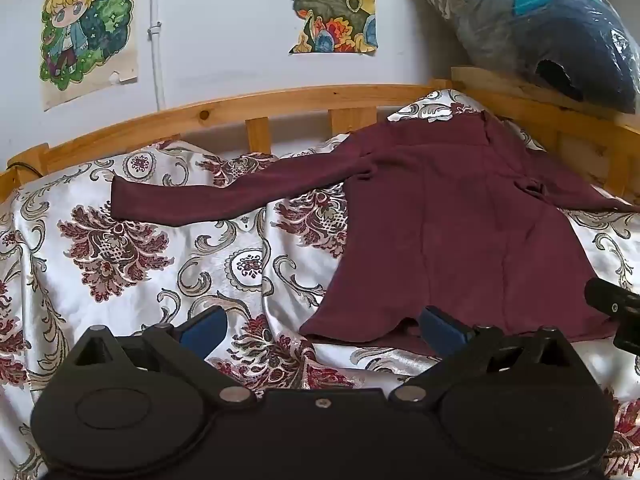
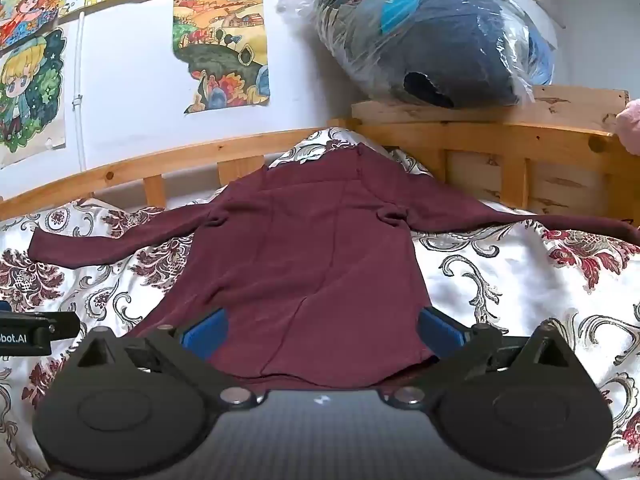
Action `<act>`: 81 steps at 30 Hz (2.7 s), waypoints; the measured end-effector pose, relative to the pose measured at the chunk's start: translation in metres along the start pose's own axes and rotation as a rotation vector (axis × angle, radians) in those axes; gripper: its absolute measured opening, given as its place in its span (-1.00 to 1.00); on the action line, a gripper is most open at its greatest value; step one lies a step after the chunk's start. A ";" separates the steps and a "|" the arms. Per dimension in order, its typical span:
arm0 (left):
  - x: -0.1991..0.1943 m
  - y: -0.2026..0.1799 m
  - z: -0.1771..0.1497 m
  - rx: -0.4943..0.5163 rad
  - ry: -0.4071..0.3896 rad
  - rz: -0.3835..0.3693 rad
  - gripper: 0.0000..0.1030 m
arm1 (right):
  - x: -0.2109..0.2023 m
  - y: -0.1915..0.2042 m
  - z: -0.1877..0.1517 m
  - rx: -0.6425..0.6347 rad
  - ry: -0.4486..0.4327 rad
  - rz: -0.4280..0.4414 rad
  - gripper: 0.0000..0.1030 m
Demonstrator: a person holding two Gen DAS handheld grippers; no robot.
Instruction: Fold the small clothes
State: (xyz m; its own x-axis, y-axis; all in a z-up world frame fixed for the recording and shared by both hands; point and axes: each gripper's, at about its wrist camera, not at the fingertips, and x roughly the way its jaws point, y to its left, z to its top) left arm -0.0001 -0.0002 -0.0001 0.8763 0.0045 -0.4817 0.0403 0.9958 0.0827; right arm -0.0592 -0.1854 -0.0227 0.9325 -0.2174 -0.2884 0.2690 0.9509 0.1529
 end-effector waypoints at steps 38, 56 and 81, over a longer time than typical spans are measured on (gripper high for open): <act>0.006 0.004 -0.001 -0.043 0.042 -0.004 0.99 | 0.005 -0.002 0.001 -0.014 0.017 0.009 1.00; 0.006 0.002 -0.001 -0.036 0.043 -0.010 0.99 | 0.007 -0.002 0.001 -0.015 0.024 0.010 1.00; 0.006 0.002 -0.002 -0.036 0.046 -0.014 0.99 | 0.007 -0.002 0.001 -0.014 0.023 0.008 1.00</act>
State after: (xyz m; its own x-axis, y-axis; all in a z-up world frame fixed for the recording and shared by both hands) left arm 0.0040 0.0020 -0.0048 0.8530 -0.0057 -0.5218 0.0341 0.9984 0.0449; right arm -0.0529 -0.1894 -0.0241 0.9288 -0.2052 -0.3087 0.2584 0.9555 0.1424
